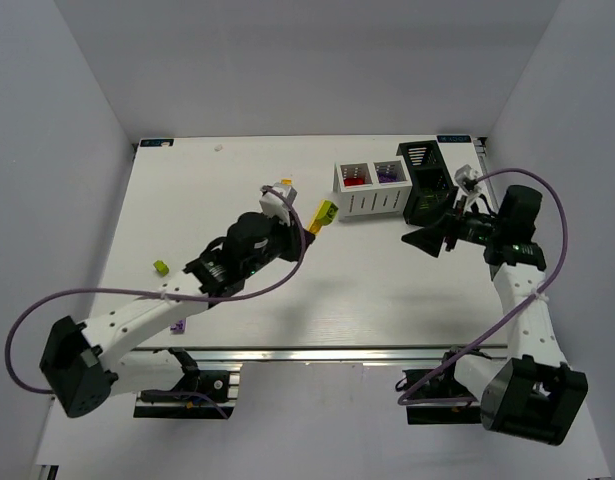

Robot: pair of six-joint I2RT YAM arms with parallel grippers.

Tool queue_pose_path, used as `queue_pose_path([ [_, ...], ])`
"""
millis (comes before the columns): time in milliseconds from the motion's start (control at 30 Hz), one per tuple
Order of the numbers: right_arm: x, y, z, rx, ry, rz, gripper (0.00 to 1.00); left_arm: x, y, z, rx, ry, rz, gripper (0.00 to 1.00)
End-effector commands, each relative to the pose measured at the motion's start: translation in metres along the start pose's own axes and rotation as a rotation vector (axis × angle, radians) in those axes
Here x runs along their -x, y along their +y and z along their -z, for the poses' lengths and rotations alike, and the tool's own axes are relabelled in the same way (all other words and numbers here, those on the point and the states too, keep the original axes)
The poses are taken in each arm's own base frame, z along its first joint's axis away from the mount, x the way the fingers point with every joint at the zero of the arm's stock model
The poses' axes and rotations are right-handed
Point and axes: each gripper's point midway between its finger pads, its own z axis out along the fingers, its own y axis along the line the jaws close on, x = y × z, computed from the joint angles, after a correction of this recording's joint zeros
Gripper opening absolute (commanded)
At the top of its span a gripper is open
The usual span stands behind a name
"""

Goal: Sort the legos into containers by color

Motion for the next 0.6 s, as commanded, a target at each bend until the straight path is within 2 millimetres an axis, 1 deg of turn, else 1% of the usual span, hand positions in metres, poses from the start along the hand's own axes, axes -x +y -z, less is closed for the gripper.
queue_pose_path([
  [0,-0.005,0.017,-0.015,0.111,0.056,0.056,0.71,-0.017,-0.026,0.029,-0.246,0.061,-0.19,0.0],
  [33,-0.006,0.016,-0.019,0.11,0.068,0.024,0.63,-0.024,-0.021,0.032,-0.242,0.073,-0.217,0.0],
  [67,-0.01,0.017,-0.027,0.129,0.084,-0.021,0.58,-0.026,-0.013,0.034,-0.22,0.068,-0.253,0.0],
  [100,-0.01,0.018,-0.031,0.136,0.083,-0.067,0.55,-0.03,-0.008,0.035,-0.194,0.06,-0.265,0.0],
  [133,-0.002,0.018,-0.035,0.137,0.067,-0.142,0.52,-0.023,0.005,0.037,-0.127,0.02,-0.273,0.0],
  [167,-0.004,0.018,-0.041,0.123,0.067,-0.178,0.52,-0.028,0.014,0.037,-0.098,0.008,-0.283,0.0],
  [200,-0.011,0.02,-0.047,0.127,0.069,-0.22,0.54,-0.03,0.017,0.037,-0.078,-0.004,-0.306,0.0],
  [233,-0.008,0.032,-0.057,0.162,0.071,-0.265,0.63,-0.027,0.023,0.036,-0.05,-0.024,-0.31,0.0],
  [267,-0.013,0.031,-0.063,0.162,0.085,-0.321,0.66,-0.022,0.025,0.034,-0.031,-0.058,-0.306,0.0],
  [300,-0.015,0.033,-0.066,0.181,0.101,-0.362,0.7,-0.021,0.03,0.032,-0.005,-0.066,-0.305,0.0],
  [333,-0.015,0.044,-0.074,0.217,0.134,-0.412,0.75,-0.021,0.032,0.028,0.012,-0.068,-0.311,0.0],
  [367,-0.021,0.04,-0.079,0.218,0.156,-0.464,0.78,-0.015,0.031,0.026,0.015,-0.087,-0.31,0.0],
  [400,-0.024,0.039,-0.082,0.223,0.174,-0.491,0.79,-0.012,0.031,0.024,0.016,-0.098,-0.326,0.0],
  [433,-0.024,0.041,-0.086,0.217,0.206,-0.543,0.8,-0.014,0.025,0.021,-0.003,-0.096,-0.339,0.0],
  [467,-0.035,0.032,-0.094,0.181,0.243,-0.596,0.8,-0.014,0.024,0.016,-0.007,-0.094,-0.346,0.0],
  [500,-0.038,0.03,-0.098,0.165,0.263,-0.606,0.8,-0.01,0.022,0.014,-0.011,-0.099,-0.362,0.0],
  [533,-0.045,0.027,-0.1,0.136,0.296,-0.659,0.8,-0.009,0.02,0.011,-0.015,-0.098,-0.366,0.0],
  [567,-0.051,0.024,-0.108,0.108,0.317,-0.688,0.8,-0.012,0.02,0.006,-0.011,-0.089,-0.374,0.0],
])
